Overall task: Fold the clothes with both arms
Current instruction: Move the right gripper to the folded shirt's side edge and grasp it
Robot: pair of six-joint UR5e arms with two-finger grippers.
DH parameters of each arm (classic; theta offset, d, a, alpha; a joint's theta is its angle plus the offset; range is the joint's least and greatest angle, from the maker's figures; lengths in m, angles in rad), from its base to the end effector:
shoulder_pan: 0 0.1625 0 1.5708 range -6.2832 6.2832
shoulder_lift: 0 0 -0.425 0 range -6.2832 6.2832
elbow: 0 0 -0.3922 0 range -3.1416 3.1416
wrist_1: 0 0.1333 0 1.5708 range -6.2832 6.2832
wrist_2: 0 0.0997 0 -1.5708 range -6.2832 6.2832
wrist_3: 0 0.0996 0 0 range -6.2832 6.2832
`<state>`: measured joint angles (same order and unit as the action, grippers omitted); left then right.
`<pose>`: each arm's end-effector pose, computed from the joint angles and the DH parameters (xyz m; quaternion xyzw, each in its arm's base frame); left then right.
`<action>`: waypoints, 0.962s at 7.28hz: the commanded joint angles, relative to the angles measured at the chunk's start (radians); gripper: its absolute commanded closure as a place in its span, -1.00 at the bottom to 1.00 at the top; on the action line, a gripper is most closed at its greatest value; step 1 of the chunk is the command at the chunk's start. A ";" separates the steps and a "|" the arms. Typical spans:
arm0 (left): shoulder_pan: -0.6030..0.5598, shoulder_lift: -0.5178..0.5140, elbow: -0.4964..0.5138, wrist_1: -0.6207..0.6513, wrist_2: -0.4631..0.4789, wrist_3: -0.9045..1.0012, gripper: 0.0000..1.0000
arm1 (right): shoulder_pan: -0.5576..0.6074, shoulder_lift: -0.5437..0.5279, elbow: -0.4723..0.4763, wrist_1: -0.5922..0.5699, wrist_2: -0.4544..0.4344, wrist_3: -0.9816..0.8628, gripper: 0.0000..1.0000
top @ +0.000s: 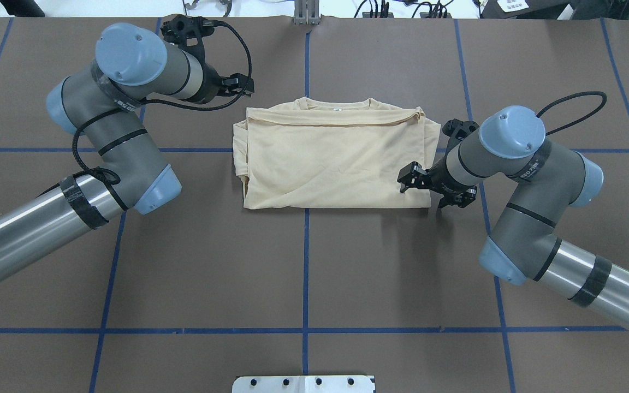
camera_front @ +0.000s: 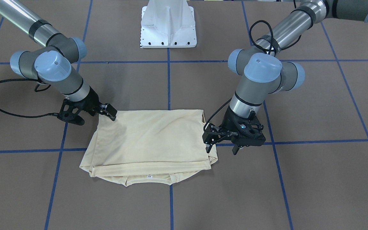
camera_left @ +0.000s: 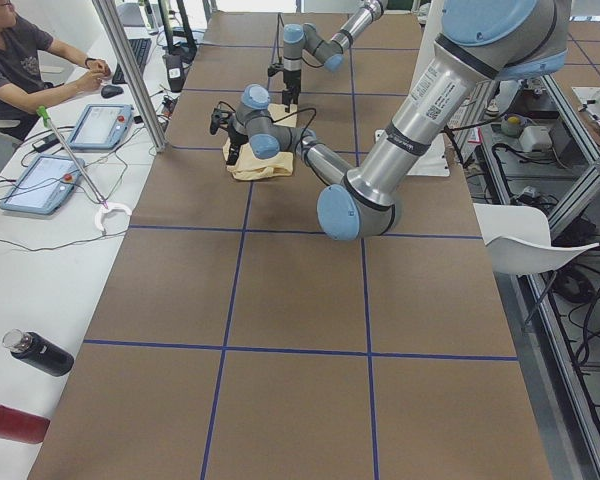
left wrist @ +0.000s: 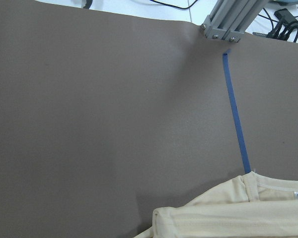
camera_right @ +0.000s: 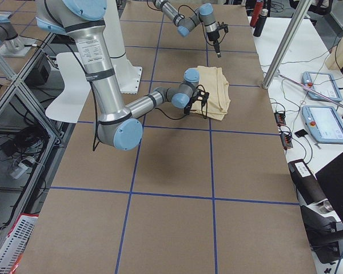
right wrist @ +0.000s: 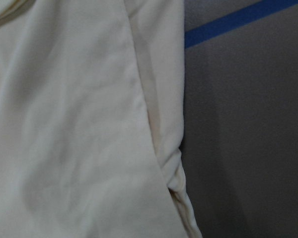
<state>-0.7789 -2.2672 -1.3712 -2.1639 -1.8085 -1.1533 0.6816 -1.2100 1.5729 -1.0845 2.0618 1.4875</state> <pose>0.4561 -0.6046 0.2580 0.2061 0.4824 -0.0921 0.8463 -0.4492 -0.4756 0.4041 -0.0563 -0.4534 0.1648 0.8741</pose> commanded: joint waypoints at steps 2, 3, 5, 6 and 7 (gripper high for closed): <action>0.001 0.000 0.001 -0.001 0.002 0.000 -0.99 | -0.002 0.001 -0.001 -0.009 0.003 0.000 0.26; 0.001 0.000 0.001 -0.001 0.002 0.000 -0.99 | -0.002 0.000 0.008 -0.011 0.001 0.000 0.99; 0.001 0.002 0.001 0.001 0.003 0.000 -0.99 | -0.004 0.001 0.012 -0.012 0.012 -0.001 1.00; 0.001 0.002 0.003 0.001 0.003 0.000 -0.99 | -0.004 0.000 0.013 -0.012 0.015 -0.001 1.00; 0.000 0.002 0.003 0.001 0.003 -0.003 -0.98 | -0.011 -0.003 0.027 -0.012 0.015 0.000 1.00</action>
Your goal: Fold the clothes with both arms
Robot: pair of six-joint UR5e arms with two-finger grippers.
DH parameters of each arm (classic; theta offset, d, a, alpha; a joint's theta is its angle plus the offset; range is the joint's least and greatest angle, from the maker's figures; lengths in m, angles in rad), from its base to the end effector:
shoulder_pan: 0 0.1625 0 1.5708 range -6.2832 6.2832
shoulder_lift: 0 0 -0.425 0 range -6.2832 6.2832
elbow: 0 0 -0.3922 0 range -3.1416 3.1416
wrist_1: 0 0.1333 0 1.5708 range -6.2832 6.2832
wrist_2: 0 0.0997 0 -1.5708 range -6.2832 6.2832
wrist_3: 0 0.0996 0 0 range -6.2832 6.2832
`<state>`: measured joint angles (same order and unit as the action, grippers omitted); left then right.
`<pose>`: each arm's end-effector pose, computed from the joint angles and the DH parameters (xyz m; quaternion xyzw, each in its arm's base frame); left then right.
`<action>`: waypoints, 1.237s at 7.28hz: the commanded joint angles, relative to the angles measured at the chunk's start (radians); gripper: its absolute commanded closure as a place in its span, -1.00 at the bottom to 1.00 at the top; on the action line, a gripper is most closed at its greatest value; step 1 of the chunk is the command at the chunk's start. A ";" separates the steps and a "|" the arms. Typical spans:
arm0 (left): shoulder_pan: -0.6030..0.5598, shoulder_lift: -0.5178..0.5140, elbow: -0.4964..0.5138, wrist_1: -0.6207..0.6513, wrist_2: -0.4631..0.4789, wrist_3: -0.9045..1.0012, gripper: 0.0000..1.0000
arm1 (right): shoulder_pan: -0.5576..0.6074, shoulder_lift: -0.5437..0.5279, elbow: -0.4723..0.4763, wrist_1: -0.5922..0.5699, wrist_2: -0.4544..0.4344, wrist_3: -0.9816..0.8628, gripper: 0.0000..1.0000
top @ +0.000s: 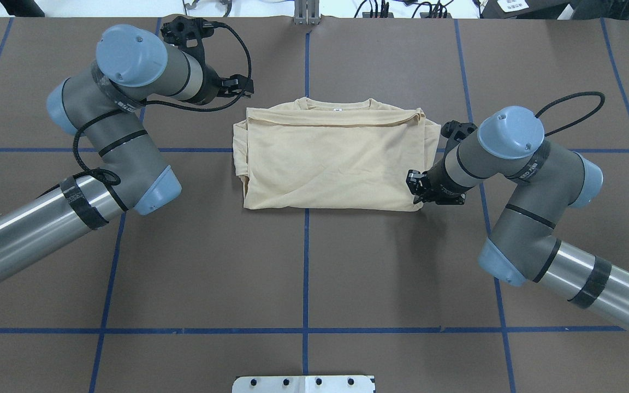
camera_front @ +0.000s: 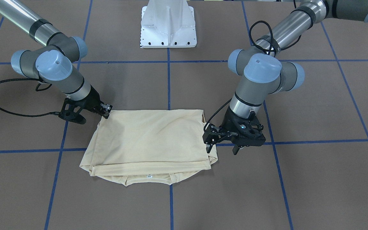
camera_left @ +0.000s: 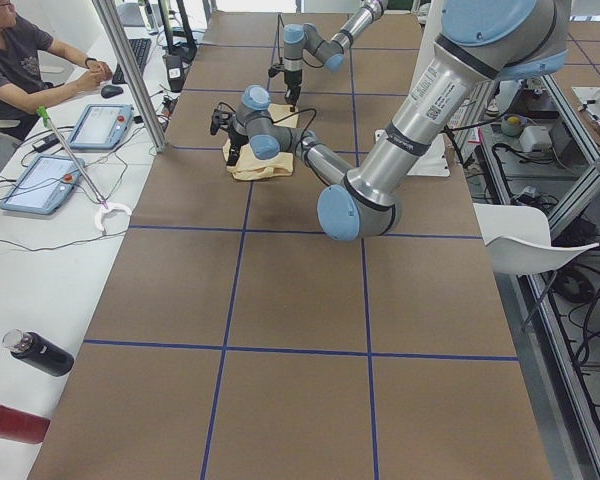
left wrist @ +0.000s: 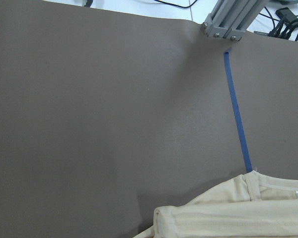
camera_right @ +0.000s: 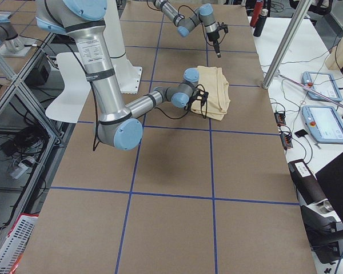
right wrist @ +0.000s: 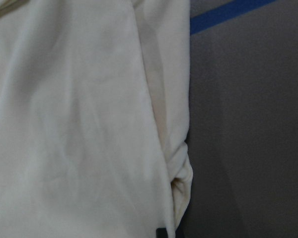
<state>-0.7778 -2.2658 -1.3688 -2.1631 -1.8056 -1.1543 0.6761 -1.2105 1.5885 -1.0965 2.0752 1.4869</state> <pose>0.4570 -0.6046 0.2603 0.2054 0.4805 -0.0933 0.8475 -0.4503 -0.4704 0.3978 -0.0625 -0.4560 0.1586 0.8735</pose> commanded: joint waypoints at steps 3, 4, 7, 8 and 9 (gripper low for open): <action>-0.001 0.000 -0.001 -0.001 0.000 -0.007 -0.98 | -0.047 0.003 0.074 -0.002 0.118 0.044 1.00; -0.001 0.000 0.001 -0.001 0.002 -0.007 -0.98 | -0.105 0.006 0.105 -0.002 0.126 0.077 1.00; -0.001 0.002 -0.001 -0.001 0.000 -0.005 -0.98 | -0.269 0.092 0.130 0.000 0.129 0.254 1.00; -0.001 0.015 -0.001 -0.001 -0.001 -0.005 -0.98 | -0.311 0.121 0.127 0.000 0.126 0.307 1.00; -0.001 0.017 -0.003 -0.003 0.000 -0.004 -0.98 | -0.343 0.137 0.126 0.004 0.125 0.314 1.00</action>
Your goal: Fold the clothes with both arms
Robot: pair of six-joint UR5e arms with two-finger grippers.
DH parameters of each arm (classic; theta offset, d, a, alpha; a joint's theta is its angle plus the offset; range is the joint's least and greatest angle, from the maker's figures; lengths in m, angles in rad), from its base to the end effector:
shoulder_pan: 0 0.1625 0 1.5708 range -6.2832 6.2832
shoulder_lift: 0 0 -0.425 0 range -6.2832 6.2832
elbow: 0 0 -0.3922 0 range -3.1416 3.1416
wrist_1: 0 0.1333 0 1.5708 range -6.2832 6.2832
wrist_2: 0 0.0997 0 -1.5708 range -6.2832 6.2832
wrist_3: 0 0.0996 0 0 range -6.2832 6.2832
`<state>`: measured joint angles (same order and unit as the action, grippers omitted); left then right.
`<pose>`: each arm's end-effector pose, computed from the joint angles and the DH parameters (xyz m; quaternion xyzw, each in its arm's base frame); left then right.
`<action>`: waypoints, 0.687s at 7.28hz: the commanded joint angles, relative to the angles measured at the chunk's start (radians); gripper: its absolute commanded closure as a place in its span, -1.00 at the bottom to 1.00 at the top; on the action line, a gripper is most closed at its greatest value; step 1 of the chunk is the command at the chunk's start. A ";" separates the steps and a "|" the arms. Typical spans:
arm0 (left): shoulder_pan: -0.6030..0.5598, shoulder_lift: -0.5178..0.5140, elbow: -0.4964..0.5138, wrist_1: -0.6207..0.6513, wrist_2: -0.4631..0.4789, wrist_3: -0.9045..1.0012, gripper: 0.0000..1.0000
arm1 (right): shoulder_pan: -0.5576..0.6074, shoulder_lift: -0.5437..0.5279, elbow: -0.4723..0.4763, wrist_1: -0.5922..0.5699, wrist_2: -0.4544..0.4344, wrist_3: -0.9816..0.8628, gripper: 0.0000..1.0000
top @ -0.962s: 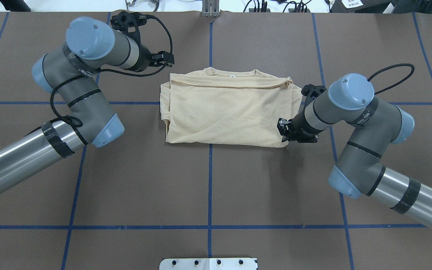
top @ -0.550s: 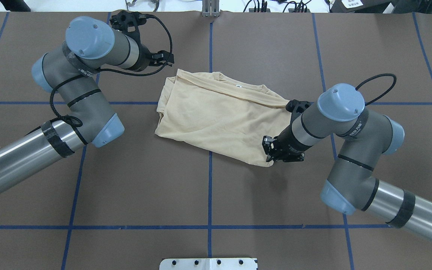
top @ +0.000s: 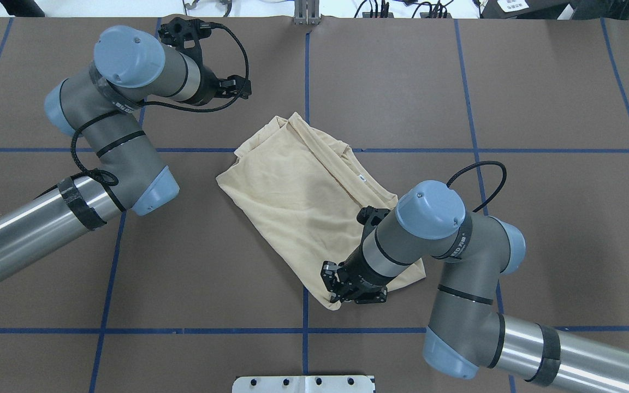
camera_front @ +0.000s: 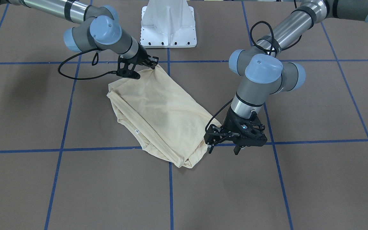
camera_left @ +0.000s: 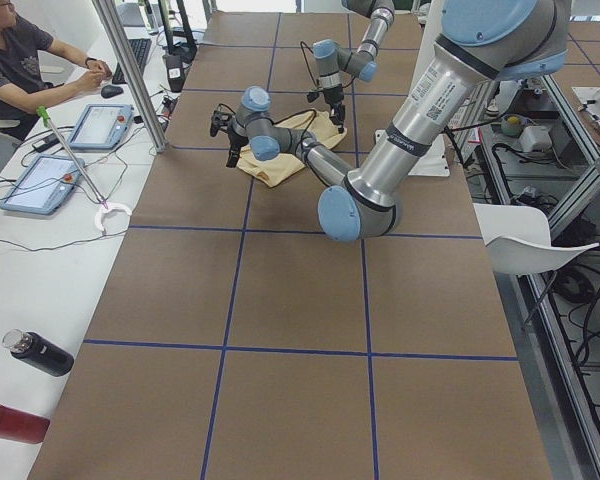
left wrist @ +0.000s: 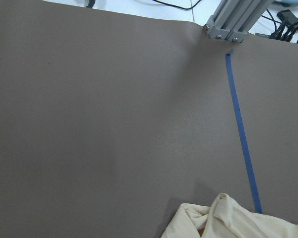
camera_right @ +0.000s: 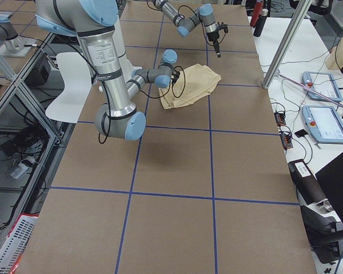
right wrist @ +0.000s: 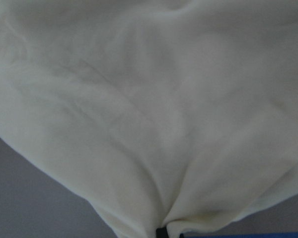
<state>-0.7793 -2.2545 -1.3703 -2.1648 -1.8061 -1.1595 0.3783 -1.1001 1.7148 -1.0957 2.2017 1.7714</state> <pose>0.4550 -0.6042 0.2678 0.2022 0.4783 -0.0968 0.8491 -0.5585 -0.3022 0.2639 -0.2205 -0.5144 0.0779 0.8251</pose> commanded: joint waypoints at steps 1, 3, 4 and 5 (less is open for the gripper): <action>0.000 0.006 -0.001 -0.001 -0.001 0.003 -0.98 | -0.079 0.037 -0.001 0.005 -0.007 0.051 1.00; 0.000 0.004 -0.001 -0.001 -0.004 0.010 -0.98 | -0.091 0.039 0.011 0.013 -0.028 0.062 -0.98; 0.000 0.004 -0.007 -0.001 -0.007 0.011 -0.98 | -0.091 0.036 0.020 0.013 -0.033 0.062 -1.00; -0.001 0.009 -0.031 0.002 -0.015 0.011 -0.98 | -0.049 0.034 0.029 0.013 -0.057 0.050 -1.00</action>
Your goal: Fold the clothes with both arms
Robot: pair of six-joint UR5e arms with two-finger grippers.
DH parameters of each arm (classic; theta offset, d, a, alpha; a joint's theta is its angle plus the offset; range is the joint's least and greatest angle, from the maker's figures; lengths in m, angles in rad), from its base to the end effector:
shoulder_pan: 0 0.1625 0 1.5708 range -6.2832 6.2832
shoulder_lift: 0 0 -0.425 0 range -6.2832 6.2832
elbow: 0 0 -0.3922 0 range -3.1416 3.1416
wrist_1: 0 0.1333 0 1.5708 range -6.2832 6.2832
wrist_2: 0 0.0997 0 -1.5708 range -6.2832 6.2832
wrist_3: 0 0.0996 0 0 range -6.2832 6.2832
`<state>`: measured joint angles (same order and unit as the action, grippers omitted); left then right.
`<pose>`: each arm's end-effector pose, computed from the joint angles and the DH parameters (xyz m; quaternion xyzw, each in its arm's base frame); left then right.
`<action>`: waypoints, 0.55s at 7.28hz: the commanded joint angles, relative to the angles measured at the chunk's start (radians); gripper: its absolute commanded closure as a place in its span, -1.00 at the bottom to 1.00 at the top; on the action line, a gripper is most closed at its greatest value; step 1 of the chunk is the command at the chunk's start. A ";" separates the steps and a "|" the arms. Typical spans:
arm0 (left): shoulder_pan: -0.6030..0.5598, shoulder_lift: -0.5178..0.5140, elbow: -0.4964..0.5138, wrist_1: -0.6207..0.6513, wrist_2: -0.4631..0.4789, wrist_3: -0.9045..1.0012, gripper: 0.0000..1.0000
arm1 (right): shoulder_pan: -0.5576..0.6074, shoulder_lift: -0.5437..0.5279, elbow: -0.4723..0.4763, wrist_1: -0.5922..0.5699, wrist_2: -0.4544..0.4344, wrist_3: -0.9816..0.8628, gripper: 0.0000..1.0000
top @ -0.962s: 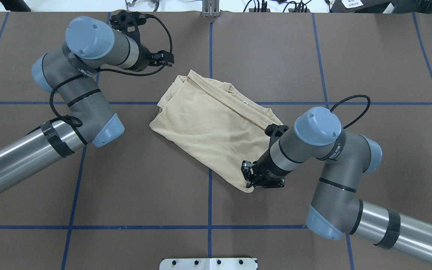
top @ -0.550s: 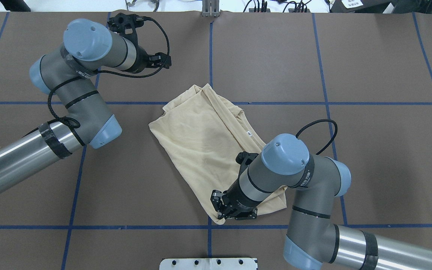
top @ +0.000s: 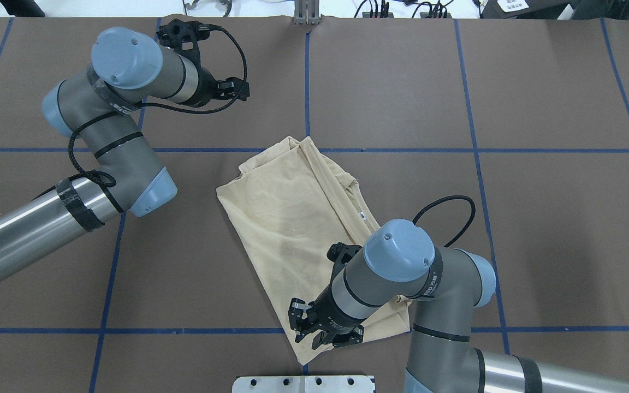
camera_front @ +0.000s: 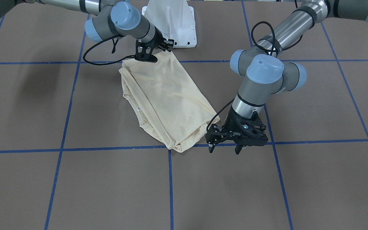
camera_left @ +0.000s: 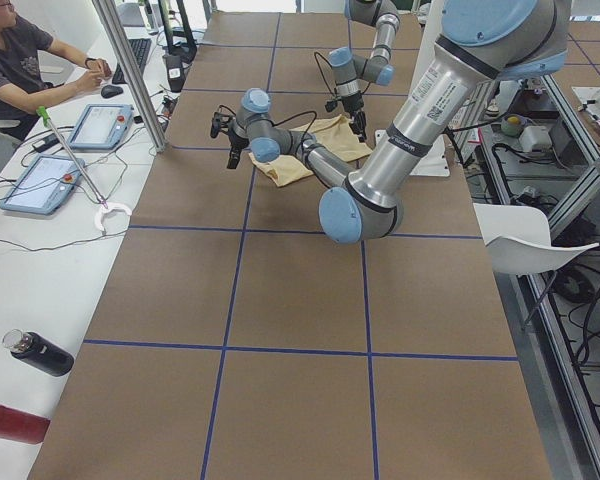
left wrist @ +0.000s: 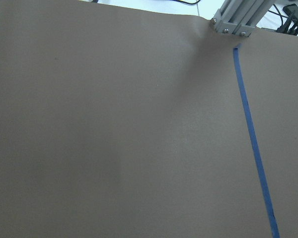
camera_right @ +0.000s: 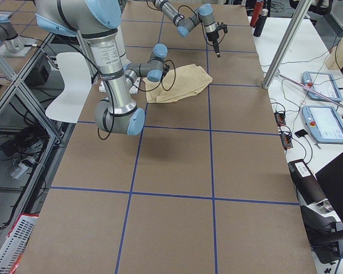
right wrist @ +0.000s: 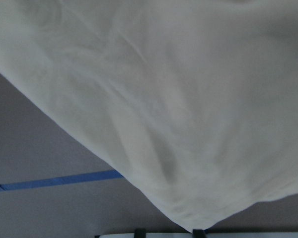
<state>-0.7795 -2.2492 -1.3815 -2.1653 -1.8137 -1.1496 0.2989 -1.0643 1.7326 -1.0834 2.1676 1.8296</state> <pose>0.4531 -0.6015 0.2663 0.2035 0.4810 -0.0901 0.8480 -0.5789 -0.2593 0.2331 -0.2357 -0.5269 0.0660 0.8139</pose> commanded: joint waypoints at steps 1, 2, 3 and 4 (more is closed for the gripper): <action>0.000 0.046 -0.069 0.002 -0.022 0.001 -0.98 | 0.090 -0.006 0.010 -0.001 -0.022 -0.012 -1.00; 0.000 0.097 -0.126 0.007 -0.054 0.001 -0.98 | 0.150 -0.006 0.010 -0.003 -0.025 -0.013 -1.00; 0.002 0.126 -0.163 0.027 -0.088 -0.001 -0.98 | 0.213 -0.005 0.010 -0.001 -0.037 -0.015 -1.00; 0.011 0.134 -0.175 0.030 -0.128 -0.021 -0.98 | 0.262 -0.003 0.008 -0.001 -0.063 -0.033 -1.00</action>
<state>-0.7760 -2.1395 -1.5254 -2.1451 -1.8954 -1.1547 0.4909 -1.0691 1.7421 -1.0849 2.1296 1.8113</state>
